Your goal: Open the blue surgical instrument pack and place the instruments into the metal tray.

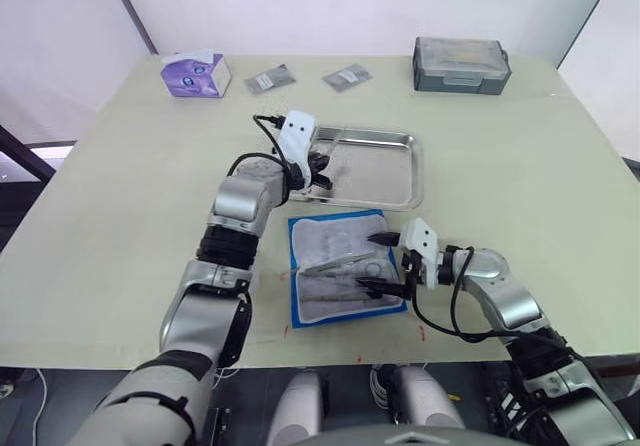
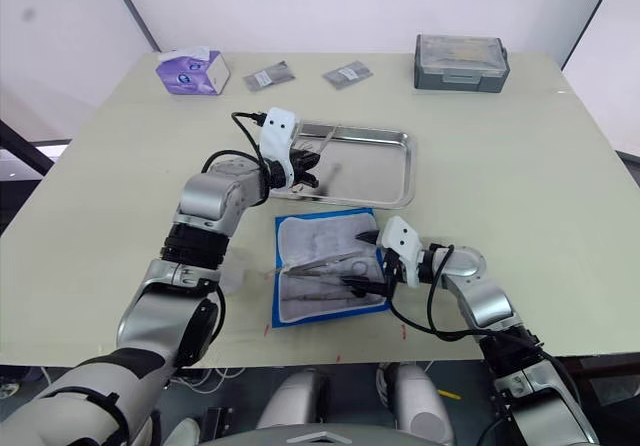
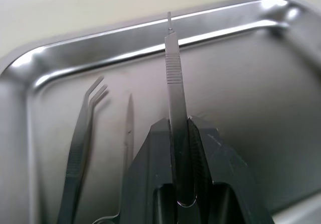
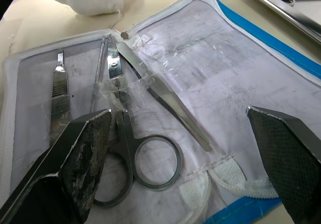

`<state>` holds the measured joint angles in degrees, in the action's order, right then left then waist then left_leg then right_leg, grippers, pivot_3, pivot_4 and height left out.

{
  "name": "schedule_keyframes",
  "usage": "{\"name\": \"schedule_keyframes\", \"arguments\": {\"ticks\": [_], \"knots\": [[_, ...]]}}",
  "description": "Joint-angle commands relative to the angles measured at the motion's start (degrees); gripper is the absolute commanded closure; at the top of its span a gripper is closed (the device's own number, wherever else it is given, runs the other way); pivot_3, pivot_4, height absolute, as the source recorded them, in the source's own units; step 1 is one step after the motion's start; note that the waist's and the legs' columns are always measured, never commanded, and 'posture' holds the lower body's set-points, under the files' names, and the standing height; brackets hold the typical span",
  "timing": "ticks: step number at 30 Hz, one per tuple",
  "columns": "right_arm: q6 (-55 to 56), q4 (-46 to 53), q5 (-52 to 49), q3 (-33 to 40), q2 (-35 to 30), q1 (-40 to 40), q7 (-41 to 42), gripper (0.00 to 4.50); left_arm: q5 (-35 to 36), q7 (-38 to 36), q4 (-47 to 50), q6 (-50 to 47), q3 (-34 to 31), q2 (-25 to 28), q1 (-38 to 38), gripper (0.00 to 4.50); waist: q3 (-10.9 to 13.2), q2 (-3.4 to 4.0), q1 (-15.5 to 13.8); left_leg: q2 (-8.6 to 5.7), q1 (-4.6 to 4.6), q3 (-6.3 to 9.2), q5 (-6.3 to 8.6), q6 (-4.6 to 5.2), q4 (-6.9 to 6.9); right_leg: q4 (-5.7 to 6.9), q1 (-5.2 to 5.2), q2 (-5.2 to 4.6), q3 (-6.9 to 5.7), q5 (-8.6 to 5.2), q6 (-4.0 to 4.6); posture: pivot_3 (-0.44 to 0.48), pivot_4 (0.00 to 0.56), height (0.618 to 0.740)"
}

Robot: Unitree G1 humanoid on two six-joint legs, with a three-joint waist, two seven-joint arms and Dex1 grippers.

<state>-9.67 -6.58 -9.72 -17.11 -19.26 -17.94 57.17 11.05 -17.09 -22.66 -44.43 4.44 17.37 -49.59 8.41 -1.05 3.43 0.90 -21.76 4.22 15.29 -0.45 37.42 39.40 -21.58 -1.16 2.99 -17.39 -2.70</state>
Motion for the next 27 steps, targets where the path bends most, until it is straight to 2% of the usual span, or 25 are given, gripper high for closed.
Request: {"name": "schedule_keyframes", "arguments": {"ticks": [1, 10, 17, 18, 21, 24, 25, 27], "knots": [[-3.6, -4.6, 2.0, -2.8, -0.2, 1.8, 0.0, 0.0, -1.5, 4.2, -2.2, -2.0, -2.1, -2.0, -2.5, 4.47, 0.0, 0.0, 0.0, -0.01, 0.0, 0.0, 0.0, 0.0, 0.0, 0.0, 0.0, -0.01, 0.0, 0.0, 0.0, 0.0, 0.15, 0.738], [-3.5, -4.6, 2.0, -2.7, 0.0, 1.7, -0.3, 0.0, -4.1, 5.2, -8.6, 0.1, -2.4, -4.7, -4.3, 4.47, 0.0, 0.0, 0.0, -0.03, 0.0, 0.0, -0.01, -0.03, 0.0, 0.0, 0.0, -0.03, 0.0, 0.0, 0.0, 0.0, 0.15, 0.738], [-3.5, -4.6, 2.0, -2.6, 0.0, 1.9, -0.4, 0.0, -4.8, 5.3, -8.0, 0.3, -2.6, -4.9, -4.1, 1.45, 0.0, 0.0, 0.0, -0.03, 0.0, 0.0, -0.08, -0.15, 0.0, 0.0, 0.0, -0.04, 0.0, 0.0, 0.0, 0.0, 0.15, 0.738], [-3.4, -4.6, 2.0, -2.6, 0.0, 1.9, -0.4, 0.0, -4.8, 5.2, -7.4, 0.2, -2.7, -4.9, -3.9, 1.29, 0.0, 0.0, 0.0, -0.04, 0.0, 0.0, -0.08, -0.15, -0.01, 0.0, 0.0, -0.04, 0.0, 0.0, 0.0, 0.0, 0.15, 0.738], [-3.3, -4.7, 2.0, -2.7, 0.0, 1.9, -0.4, 0.0, -4.3, 4.4, -4.8, -0.1, -3.1, -4.5, -3.5, 1.29, 0.0, 0.0, 0.0, -0.04, 0.0, 0.0, -0.08, -0.15, -0.01, 0.0, 0.0, -0.04, 0.0, 0.0, 0.0, 0.0, 0.15, 0.738], [-3.3, -4.8, 2.0, -2.6, 0.1, 1.8, -0.5, 0.0, -3.3, 0.7, 0.4, 3.2, -3.0, -3.0, -2.4, 1.29, 0.0, 0.0, 0.0, -0.03, 0.0, -0.01, -0.09, -0.16, -0.01, 0.0, -0.01, -0.05, 0.01, 0.0, 0.0, 0.0, 0.15, 0.738], [-3.3, -4.9, 2.0, -2.6, 0.2, 1.8, -0.5, 0.0, -2.5, -1.3, 1.9, 3.9, -3.1, -2.5, -1.9, 1.29, 0.0, 0.0, 0.0, -0.03, 0.0, -0.01, -0.11, -0.21, -0.02, 0.01, -0.01, -0.05, 0.0, 0.0, 0.0, 0.0, 0.15, 0.738], [-3.1, -5.1, 2.0, -2.6, 0.4, 1.7, -0.6, 0.0, 1.2, -12.6, 6.5, 11.0, -3.2, 0.3, 1.1, 1.29, 0.0, 0.01, 0.1, -0.03, 0.0, -0.01, -0.14, -0.27, -0.02, 0.0, 0.0, -0.06, 0.0, 0.0, 0.0, 0.0, 0.15, 0.738]]}}
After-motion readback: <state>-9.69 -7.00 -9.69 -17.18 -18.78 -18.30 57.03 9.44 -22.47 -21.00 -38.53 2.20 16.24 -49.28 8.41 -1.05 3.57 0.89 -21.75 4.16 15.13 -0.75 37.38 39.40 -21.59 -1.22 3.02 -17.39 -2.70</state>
